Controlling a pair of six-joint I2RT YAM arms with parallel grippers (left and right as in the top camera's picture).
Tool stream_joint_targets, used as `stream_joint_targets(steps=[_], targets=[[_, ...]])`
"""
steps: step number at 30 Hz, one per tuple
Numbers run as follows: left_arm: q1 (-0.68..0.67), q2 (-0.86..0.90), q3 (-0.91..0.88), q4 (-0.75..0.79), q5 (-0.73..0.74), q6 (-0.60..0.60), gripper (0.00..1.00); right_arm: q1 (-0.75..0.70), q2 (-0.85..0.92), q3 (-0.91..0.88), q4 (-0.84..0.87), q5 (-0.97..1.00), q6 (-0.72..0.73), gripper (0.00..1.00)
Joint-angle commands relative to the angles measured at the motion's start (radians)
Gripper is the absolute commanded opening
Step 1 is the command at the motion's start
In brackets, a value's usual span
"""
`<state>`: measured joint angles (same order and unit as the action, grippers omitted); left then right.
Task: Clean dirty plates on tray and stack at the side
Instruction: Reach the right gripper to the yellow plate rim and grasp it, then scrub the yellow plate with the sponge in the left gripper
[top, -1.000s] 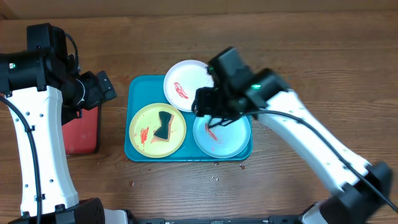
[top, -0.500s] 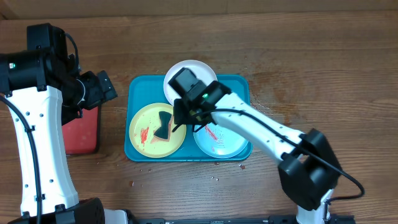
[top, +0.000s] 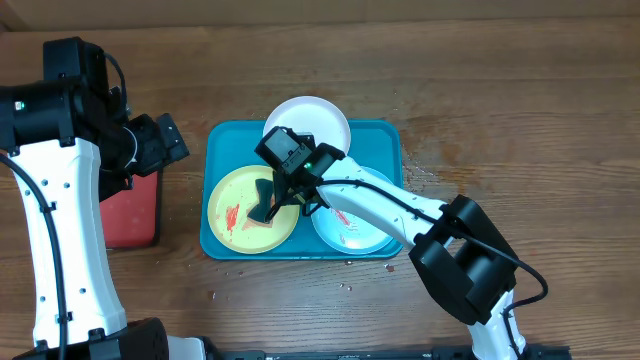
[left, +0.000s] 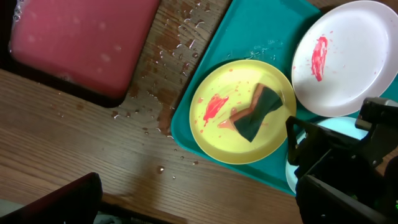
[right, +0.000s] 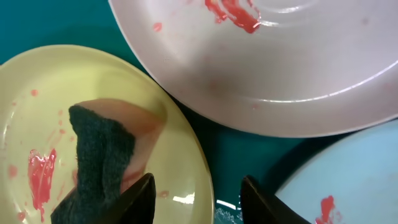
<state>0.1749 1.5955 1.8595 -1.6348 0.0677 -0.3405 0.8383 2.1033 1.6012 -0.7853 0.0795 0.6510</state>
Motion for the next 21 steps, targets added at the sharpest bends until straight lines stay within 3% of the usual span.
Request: stream_joint_targets(steps=[1, 8, 12, 18, 21], targets=[[0.000, 0.002, 0.001, -0.002, 0.011, 0.004, 1.00, 0.010, 0.001, -0.017, 0.029, 0.002, -0.022, 0.46], [0.000, 0.002, -0.019, 0.001, 0.017, 0.006, 1.00, 0.011, 0.001, -0.053, 0.045, -0.014, -0.019, 0.42], [0.000, 0.002, -0.050, 0.018, 0.094, 0.091, 1.00, 0.011, 0.001, -0.100, 0.085, -0.039, 0.002, 0.42], [0.000, 0.003, -0.082, 0.055, 0.110, 0.102, 0.99, 0.011, 0.001, -0.148, 0.099, -0.087, 0.032, 0.38], [0.000, 0.003, -0.110, 0.077, 0.113, 0.102, 0.87, 0.011, 0.001, -0.149, 0.100, -0.101, 0.034, 0.32]])
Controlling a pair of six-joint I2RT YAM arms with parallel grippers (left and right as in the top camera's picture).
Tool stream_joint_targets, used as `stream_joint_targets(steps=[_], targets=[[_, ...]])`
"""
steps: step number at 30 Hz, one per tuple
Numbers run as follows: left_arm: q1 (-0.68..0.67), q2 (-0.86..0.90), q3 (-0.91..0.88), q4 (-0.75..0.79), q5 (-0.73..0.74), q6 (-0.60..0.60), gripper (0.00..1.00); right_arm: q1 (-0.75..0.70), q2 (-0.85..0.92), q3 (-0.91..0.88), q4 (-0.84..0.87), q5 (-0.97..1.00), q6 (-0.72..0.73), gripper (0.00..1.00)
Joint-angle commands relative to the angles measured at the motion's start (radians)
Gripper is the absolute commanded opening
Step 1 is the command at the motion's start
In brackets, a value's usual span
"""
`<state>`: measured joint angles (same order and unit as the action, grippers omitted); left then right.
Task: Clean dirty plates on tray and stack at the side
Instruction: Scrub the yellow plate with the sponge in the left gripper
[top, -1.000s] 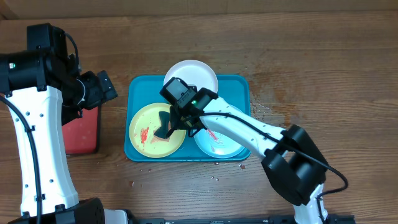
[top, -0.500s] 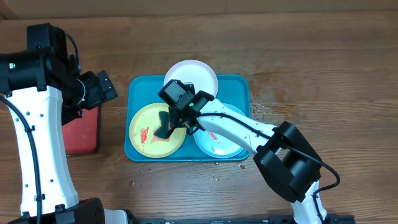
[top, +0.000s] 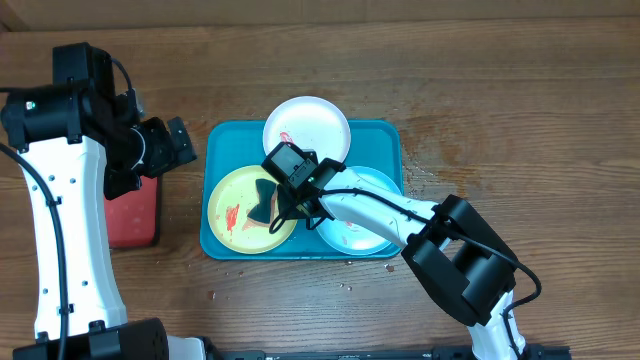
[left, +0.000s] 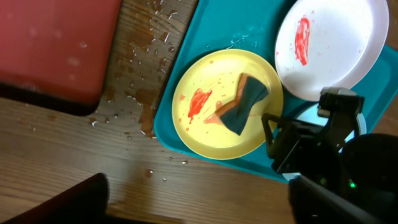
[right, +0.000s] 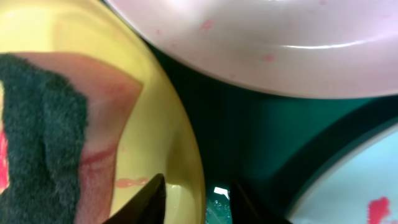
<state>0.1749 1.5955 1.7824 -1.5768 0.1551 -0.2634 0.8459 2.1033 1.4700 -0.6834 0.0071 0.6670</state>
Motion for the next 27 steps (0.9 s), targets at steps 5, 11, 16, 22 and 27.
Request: stream_joint_targets(steps=[5, 11, 16, 22, 27], targets=[[-0.009, 0.003, -0.135, 0.093, 0.121, 0.089, 0.80, 0.003, 0.001, -0.018, -0.005, -0.036, 0.017, 0.22], [-0.069, 0.003, -0.303, 0.231, 0.156, 0.111, 0.57, 0.003, 0.001, -0.018, -0.005, -0.055, 0.014, 0.17], [-0.137, 0.003, -0.411, 0.362, 0.156, 0.101, 0.61, 0.001, 0.001, -0.018, -0.005, -0.055, 0.014, 0.06], [-0.192, 0.003, -0.520, 0.541, 0.149, 0.069, 0.58, 0.001, 0.001, -0.017, -0.010, -0.055, 0.013, 0.04], [-0.196, 0.010, -0.623, 0.668, 0.179, 0.048, 0.58, -0.006, 0.001, -0.016, -0.016, -0.055, 0.006, 0.04]])
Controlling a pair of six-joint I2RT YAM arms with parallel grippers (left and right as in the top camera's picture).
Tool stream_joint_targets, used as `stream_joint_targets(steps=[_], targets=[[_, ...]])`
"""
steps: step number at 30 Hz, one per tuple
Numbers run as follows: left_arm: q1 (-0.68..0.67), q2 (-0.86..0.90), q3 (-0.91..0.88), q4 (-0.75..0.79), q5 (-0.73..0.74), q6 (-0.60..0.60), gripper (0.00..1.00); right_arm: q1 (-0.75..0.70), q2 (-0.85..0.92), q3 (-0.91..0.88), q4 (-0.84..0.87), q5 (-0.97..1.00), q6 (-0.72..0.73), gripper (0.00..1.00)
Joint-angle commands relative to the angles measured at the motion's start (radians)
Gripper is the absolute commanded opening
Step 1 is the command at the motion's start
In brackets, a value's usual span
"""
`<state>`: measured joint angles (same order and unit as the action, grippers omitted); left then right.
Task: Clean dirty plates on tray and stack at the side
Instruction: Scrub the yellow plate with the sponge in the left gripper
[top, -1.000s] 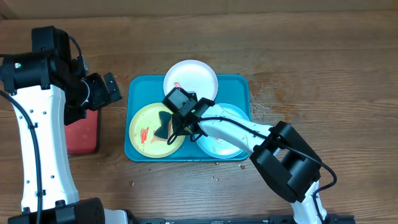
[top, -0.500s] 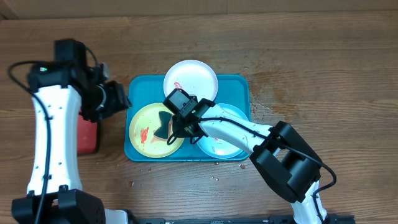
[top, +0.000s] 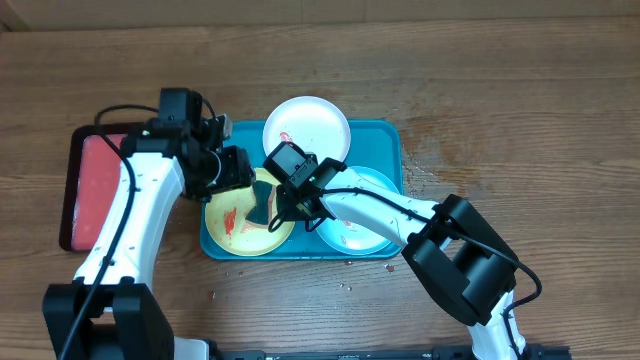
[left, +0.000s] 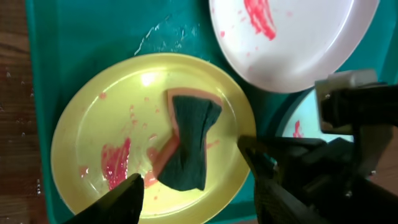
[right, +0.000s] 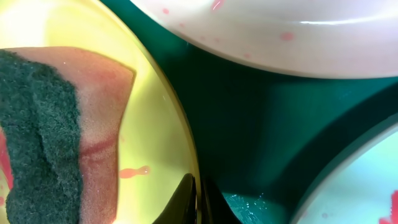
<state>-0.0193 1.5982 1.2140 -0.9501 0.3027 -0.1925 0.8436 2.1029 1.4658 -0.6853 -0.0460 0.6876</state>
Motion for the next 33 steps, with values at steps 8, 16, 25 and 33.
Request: stream_joint_targets(steps=[8, 16, 25, 33], targets=[[-0.008, 0.094, -0.128, 0.123, 0.039, -0.044, 0.46, -0.009, 0.002, -0.012, -0.014, -0.002, -0.014, 0.04], [-0.055, 0.230, -0.130, 0.165, 0.142, 0.030, 0.50, -0.009, 0.002, -0.012, -0.014, -0.001, -0.014, 0.04], [-0.066, 0.246, -0.130, 0.162, -0.068, -0.038, 0.18, -0.009, 0.002, -0.012, -0.014, -0.001, -0.014, 0.04], [-0.066, 0.246, -0.130, 0.145, -0.368, -0.101, 0.04, -0.009, 0.002, -0.012, -0.014, -0.001, -0.014, 0.04]])
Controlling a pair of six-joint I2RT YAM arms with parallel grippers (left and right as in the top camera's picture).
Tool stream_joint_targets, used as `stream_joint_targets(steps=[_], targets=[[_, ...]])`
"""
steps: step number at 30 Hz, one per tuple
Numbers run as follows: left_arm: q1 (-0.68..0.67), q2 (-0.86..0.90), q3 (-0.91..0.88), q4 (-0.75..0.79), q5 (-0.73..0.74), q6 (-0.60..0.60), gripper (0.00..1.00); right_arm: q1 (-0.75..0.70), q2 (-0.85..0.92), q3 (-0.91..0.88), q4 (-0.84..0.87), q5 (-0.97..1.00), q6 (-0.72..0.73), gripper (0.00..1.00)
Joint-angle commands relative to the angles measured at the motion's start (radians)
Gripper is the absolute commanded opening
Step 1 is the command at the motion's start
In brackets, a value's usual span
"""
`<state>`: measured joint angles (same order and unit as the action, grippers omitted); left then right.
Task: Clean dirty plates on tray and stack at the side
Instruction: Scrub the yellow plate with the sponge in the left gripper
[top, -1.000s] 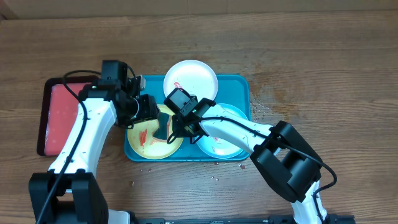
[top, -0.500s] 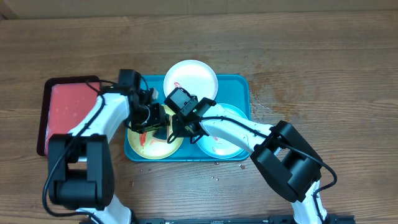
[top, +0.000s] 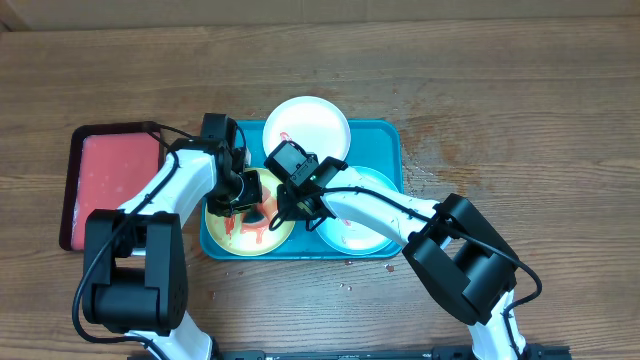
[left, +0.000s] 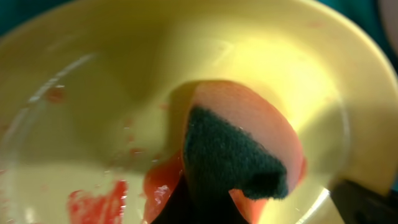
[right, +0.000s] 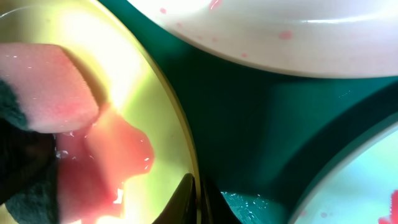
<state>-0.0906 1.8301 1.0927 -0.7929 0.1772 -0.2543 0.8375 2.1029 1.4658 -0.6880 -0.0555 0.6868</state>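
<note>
A yellow plate (top: 230, 224) with red smears lies at the left of the teal tray (top: 385, 140). On it rests a green-and-orange sponge (left: 233, 152), and my left gripper (top: 246, 190) is down on it, shut on the sponge. In the left wrist view the dark fingers close on the sponge's lower end. My right gripper (right: 199, 193) is shut on the yellow plate's right rim (right: 186, 143). A white plate (top: 307, 122) with a red streak sits at the tray's back. A light blue plate (top: 362, 228) lies at the right, partly under my right arm.
A red pad in a black tray (top: 108, 185) lies on the table left of the teal tray. Water drops wet the wood around the teal tray. The wooden table stretches to the right and back.
My left gripper has come down from above the yellow plate onto the sponge and shut on it. The sponge is bent and wet red shows beneath it. My right gripper still pinches the rim.
The left gripper was over the red pad, open, while the right gripper hovered open by the yellow plate's rim. The right gripper then straddled the rim and shut on it. The left arm swung over the plate, and now it holds the sponge there.
</note>
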Motion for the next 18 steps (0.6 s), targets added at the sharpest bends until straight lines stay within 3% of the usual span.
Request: stream_joint_targets(steps=[1, 5, 7, 10, 14, 18], targets=[[0.005, 0.013, -0.008, -0.019, -0.268, -0.038, 0.04, -0.003, 0.002, -0.012, -0.011, 0.009, -0.014, 0.04], [0.005, 0.013, 0.004, -0.083, -0.419, -0.052, 0.04, -0.003, 0.002, -0.012, -0.012, 0.009, -0.014, 0.04], [0.005, 0.013, 0.033, -0.145, -0.507, -0.125, 0.04, -0.003, 0.002, -0.012, -0.013, 0.009, -0.014, 0.04], [0.005, 0.007, 0.073, -0.201, -0.527, -0.154, 0.04, -0.003, 0.002, -0.012, -0.012, 0.009, -0.014, 0.04], [0.005, 0.006, 0.116, -0.220, -0.438, -0.149, 0.04, -0.003, 0.002, -0.012, -0.012, 0.009, -0.014, 0.04], [0.005, 0.007, 0.118, -0.171, -0.102, -0.050, 0.04, -0.003, 0.002, -0.012, -0.012, 0.009, -0.014, 0.04]])
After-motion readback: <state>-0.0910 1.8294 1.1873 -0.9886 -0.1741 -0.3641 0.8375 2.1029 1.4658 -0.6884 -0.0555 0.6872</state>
